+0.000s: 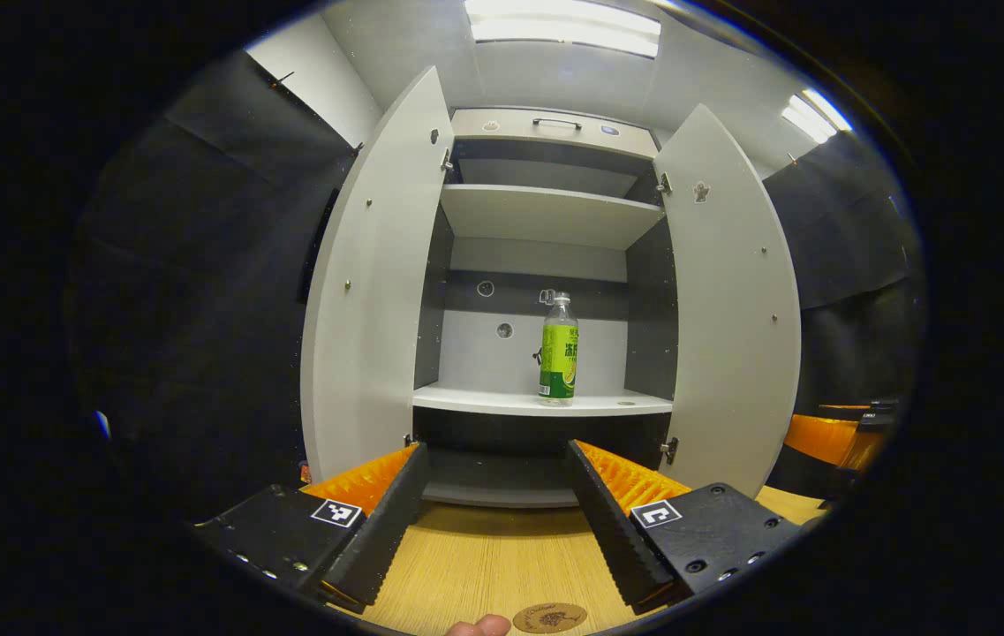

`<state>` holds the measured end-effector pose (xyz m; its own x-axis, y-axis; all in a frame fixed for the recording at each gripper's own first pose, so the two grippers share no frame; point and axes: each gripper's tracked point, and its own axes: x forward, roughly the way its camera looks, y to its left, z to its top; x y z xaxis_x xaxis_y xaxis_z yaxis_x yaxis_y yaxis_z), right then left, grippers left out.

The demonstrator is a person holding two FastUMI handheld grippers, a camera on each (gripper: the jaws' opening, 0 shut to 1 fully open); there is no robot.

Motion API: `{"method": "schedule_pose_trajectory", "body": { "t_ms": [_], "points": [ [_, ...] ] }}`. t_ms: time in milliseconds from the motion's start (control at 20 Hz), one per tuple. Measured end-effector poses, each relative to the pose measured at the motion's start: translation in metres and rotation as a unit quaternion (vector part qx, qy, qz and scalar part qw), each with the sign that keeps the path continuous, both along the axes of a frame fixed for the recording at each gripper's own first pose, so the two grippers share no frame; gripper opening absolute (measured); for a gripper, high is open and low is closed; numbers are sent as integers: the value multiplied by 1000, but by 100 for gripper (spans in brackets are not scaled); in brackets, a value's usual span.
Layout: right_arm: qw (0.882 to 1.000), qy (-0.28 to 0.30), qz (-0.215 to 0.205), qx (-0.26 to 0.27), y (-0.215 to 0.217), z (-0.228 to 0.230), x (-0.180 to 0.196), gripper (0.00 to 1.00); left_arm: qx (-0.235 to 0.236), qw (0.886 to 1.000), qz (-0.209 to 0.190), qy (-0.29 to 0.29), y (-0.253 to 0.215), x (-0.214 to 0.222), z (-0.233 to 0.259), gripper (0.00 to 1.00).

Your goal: Grasp the bottle in the cabinet with the left hand and place it on the coaster, then close the right door with the right hand and the left door with the left hand.

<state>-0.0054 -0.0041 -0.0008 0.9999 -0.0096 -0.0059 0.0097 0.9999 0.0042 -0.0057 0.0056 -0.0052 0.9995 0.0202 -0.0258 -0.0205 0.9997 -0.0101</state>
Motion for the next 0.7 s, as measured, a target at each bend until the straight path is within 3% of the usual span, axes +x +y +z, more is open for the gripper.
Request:
{"method": "schedule_pose_trajectory", "body": {
  "t_ms": [200, 250, 300, 450, 500, 550, 700],
  "points": [
    [1000, -2, 2, 0, 1, 1, 2, 99, 5, 1000, 2, -2, 3, 2, 3, 94],
    [1000, -1, 3, 0, 2, 1, 2, 99, 6, 1000, 1, -3, 3, 4, 4, 99],
    [1000, -1, 4, 0, 3, 0, 2, 99, 6, 1000, 1, -2, 3, 5, 5, 95],
    [1000, 0, 4, 1, 3, 0, 3, 99, 3, 1000, -3, -4, 2, 13, 7, 94],
    [1000, 0, 3, 1, 3, -1, 4, 99, 2, 1000, -6, -5, 1, 16, 10, 99],
    [1000, 0, 1, 0, 2, 0, 4, 99, 2, 1000, -9, -7, -1, 19, 12, 94],
    [1000, 1, -3, -4, -1, 1, 6, 99, 4, 1000, -25, -12, -9, 31, 17, 95]
  ]
}}
